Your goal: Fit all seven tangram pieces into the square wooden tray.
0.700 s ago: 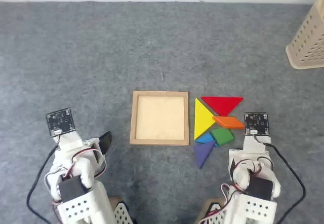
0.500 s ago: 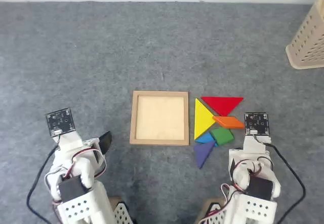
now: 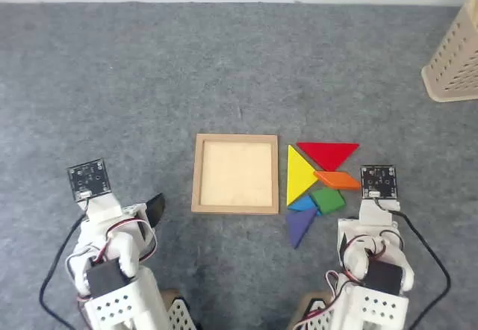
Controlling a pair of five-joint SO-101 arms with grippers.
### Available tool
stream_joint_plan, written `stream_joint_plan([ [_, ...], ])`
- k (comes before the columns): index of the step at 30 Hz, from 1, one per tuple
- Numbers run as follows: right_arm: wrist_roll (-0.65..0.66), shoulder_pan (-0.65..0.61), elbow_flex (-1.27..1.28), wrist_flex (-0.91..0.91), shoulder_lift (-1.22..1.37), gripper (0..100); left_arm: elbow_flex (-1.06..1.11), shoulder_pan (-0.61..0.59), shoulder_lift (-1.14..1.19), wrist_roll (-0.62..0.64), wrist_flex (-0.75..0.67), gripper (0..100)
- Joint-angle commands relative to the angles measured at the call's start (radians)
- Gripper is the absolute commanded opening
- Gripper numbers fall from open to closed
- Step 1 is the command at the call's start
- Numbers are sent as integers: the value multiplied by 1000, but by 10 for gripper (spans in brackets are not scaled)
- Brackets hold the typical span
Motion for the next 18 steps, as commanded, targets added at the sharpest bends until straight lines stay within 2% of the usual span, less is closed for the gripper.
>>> stream_joint_plan([
  [1,15,2,6,-136,-10,9,-13,2,-12,-2,-2,354],
  [3,28,28,-2,-183,-10,9,-13,2,-12,-2,-2,354],
  [8,259,197,-121,-252,1,9,-13,2,-12,-2,-2,354],
  [14,203,180,-353,-188,41,9,-13,2,-12,-2,-2,354],
  [18,150,81,-482,-162,265,9,-13,2,-12,-2,-2,354],
])
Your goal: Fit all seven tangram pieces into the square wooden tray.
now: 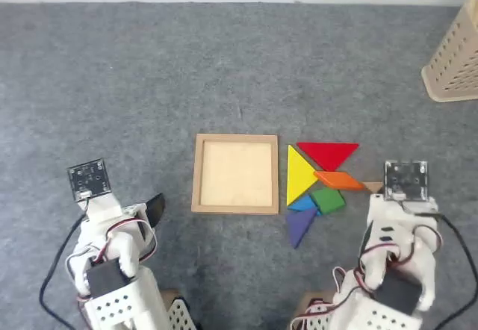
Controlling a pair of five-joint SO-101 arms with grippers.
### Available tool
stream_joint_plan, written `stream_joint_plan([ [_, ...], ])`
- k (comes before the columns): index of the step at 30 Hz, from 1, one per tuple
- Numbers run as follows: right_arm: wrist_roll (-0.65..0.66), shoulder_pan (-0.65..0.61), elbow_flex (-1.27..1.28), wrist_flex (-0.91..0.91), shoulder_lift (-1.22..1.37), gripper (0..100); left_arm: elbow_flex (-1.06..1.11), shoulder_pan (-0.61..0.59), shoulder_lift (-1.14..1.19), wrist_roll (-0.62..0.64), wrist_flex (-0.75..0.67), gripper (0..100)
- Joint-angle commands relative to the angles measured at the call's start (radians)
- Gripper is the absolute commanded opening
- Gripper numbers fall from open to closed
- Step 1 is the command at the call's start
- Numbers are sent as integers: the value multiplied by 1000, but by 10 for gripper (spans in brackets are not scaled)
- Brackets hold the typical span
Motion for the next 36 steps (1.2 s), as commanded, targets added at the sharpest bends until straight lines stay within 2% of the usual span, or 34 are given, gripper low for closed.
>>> stream_joint_plan([
  [1,-81,-119,-203,19,295,9,-13,2,-12,-2,-2,354],
  [7,-216,-367,-519,90,840,19,-13,2,-12,-2,-2,354],
  [14,-207,-541,-824,94,1319,163,-13,2,-12,-2,-2,354],
  [16,-110,-559,-918,102,1432,182,-13,2,-12,-2,-2,354],
  [18,49,-564,-1000,136,1537,222,-13,2,-12,-2,-2,354],
  [21,293,-553,-1108,214,1681,304,-13,2,-12,-2,-2,354],
  [23,396,-524,-1158,229,1758,367,-13,2,-12,-2,-2,354],
  [27,526,-463,-1220,179,1879,455,-13,2,-12,-2,-2,354],
  [31,664,-450,-1218,166,1959,457,-13,2,-12,-2,-2,354],
  [36,743,-440,-1217,166,2017,457,-13,2,-12,-2,-2,354],
])
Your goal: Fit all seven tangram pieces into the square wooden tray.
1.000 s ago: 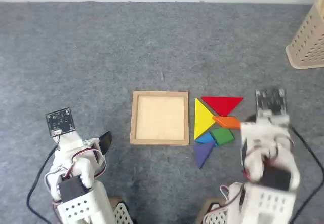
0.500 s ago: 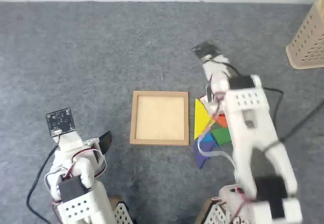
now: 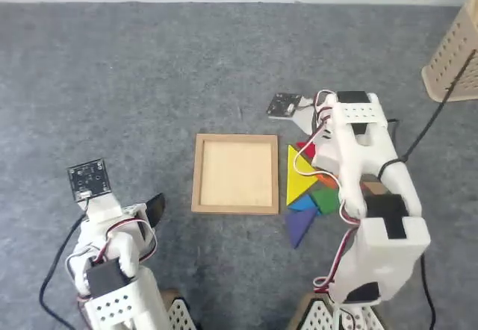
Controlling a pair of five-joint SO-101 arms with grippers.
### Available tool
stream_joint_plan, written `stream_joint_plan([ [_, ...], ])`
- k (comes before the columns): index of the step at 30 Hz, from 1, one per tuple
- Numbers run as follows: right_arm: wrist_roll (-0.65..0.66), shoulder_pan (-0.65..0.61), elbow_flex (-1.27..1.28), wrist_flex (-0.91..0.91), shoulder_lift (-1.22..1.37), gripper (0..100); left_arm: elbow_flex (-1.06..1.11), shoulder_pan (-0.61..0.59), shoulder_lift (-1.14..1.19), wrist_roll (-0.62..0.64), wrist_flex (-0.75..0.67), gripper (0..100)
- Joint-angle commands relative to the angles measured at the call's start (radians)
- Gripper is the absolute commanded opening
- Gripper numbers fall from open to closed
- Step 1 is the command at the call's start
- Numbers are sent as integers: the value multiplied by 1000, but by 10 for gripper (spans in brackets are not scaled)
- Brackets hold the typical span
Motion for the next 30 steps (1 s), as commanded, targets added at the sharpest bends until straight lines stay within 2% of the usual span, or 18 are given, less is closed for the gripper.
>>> stream_joint_plan([
  [1,72,24,-51,-13,19,457,-13,2,-12,-2,-2,354],
  [6,69,70,-55,-81,94,432,-13,2,-12,-2,-2,354],
  [12,58,108,-55,-85,148,264,-13,2,-12,-2,-2,354],
  [14,-8,102,-58,-93,150,236,-13,2,-12,-2,-2,354],
  [30,-531,85,-123,-116,145,231,-13,2,-12,-2,-2,354],
])
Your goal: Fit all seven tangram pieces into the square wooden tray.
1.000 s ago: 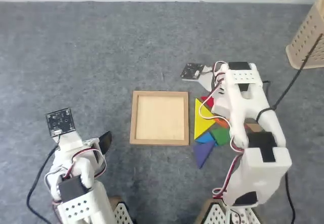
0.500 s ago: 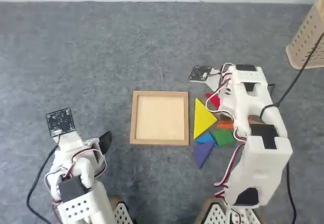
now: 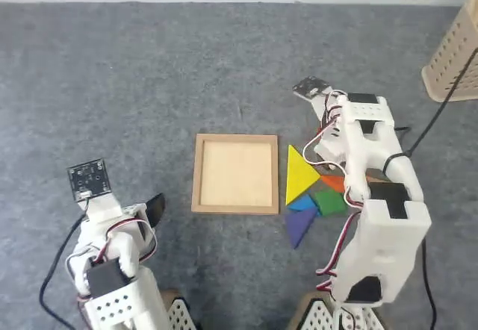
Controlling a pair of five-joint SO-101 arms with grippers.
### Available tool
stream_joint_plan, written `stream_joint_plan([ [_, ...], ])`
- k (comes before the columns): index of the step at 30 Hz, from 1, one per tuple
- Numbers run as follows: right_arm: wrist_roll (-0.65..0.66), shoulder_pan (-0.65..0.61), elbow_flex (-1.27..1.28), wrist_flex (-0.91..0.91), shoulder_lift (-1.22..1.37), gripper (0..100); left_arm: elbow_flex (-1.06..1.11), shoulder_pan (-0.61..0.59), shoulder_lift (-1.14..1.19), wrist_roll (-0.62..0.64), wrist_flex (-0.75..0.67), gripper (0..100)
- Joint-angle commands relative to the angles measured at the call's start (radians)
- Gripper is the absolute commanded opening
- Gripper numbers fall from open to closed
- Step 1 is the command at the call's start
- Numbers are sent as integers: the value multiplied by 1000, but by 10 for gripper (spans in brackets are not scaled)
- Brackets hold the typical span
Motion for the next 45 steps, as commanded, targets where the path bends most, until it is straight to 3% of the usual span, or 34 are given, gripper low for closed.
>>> stream_joint_plan([
  [1,-135,7,-83,25,-7,231,-13,2,-12,-2,-2,354],
  [5,-152,-2,-98,79,-85,231,-13,2,-12,-2,-2,354],
  [16,-158,-189,34,139,-407,231,-13,2,-12,-2,-2,354],
  [19,-160,-174,43,127,-443,234,-13,2,-12,-2,-2,354],
  [22,-58,-111,43,128,-418,240,-13,2,-12,-2,-2,354],
  [26,25,-53,41,110,-306,331,-13,2,-12,-2,-2,354],
  [33,26,-36,41,-30,-145,344,-13,2,-12,-2,-2,354],
  [45,25,10,40,-81,-61,344,-13,2,-12,-2,-2,354],
])
